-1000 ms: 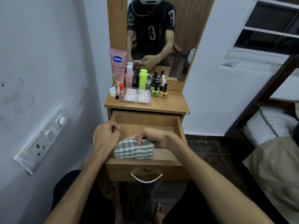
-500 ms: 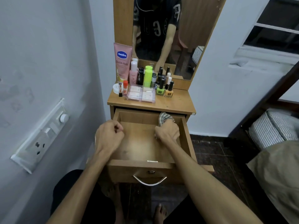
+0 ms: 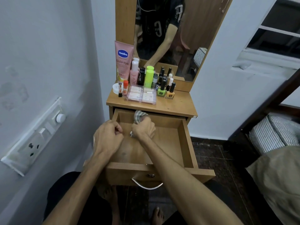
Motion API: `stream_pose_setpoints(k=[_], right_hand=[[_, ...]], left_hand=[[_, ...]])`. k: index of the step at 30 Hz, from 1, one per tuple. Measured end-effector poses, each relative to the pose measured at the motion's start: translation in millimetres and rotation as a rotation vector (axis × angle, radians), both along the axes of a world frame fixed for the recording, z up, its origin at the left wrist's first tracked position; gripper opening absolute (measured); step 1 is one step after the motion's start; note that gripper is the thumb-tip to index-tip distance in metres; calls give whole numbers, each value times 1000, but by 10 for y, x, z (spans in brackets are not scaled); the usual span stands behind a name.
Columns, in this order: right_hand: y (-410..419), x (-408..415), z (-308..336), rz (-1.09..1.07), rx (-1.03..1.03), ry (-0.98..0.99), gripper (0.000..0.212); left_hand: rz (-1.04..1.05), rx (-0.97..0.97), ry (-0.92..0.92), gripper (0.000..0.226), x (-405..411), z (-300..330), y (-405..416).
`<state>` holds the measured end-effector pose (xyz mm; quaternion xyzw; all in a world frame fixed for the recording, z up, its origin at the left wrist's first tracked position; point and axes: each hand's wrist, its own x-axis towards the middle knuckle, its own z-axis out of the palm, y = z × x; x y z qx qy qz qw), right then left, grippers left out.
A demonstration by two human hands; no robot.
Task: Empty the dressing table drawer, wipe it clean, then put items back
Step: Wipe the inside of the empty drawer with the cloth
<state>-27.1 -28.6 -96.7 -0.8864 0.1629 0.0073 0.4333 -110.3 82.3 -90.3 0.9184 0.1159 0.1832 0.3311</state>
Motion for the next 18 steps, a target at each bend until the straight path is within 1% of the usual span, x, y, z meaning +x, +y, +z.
stream_pose_setpoints(k=[2,4,7,9,10,13,16,17,18], right_hand=[[187,-39,-2,85,-14,-39,25],[360,-77,-24,168,11,-36,24],[460,-80,-33,245,72,20,22],[382,-13,-16,300,86,59,18],[304,19,1,360,79,85,17],[4,-5,49,686,52,211,19],[-174,-296,62,1066,14,445,25],[-181,-391,63,1127,-31,458,24],[-182,-470,70,1142,-57,440,23]], left_hand=[[11,3,8,18,-2,24,-16],[50,-3,4,17,-15,30,-11],[125,-78,-46,18,-36,27,33],[138,-105,-58,19,-39,39,48],[140,-113,-64,20,-36,48,44],[167,-167,-86,20,-39,66,26],[199,-220,-129,21,-71,66,43],[197,-230,-139,21,-73,64,50],[189,-233,-138,21,-77,63,48]])
